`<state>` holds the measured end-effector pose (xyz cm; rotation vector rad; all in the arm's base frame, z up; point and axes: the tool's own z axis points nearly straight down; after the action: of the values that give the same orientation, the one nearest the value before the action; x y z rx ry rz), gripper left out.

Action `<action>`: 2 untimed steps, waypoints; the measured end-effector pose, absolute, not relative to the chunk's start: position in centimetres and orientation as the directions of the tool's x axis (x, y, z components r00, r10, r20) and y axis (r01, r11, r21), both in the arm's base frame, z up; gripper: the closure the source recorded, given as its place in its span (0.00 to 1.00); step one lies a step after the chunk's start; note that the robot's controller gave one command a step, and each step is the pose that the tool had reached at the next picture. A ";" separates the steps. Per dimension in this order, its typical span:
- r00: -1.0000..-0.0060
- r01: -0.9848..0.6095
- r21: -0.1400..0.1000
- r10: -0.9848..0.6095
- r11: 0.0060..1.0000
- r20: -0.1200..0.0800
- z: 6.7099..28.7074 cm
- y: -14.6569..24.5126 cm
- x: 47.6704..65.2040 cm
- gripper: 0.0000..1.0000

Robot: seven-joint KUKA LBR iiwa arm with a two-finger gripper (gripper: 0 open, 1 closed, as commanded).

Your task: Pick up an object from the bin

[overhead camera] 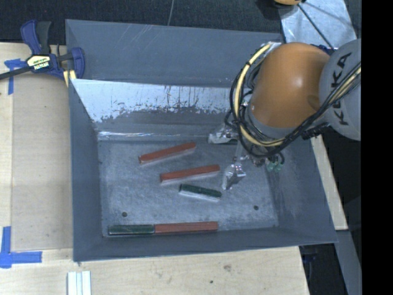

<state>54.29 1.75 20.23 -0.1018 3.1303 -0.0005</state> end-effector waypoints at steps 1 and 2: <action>-0.991 -0.127 -0.002 -0.127 0.992 -0.036 8.5 1.7 56.3 1.00; -0.991 -0.126 -0.002 -0.126 0.992 -0.035 8.5 1.7 56.3 1.00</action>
Offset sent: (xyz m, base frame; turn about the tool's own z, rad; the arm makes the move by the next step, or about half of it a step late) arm 0.0000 0.0000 0.0000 0.0000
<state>56.28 1.67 8.52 -0.1965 3.0999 0.0004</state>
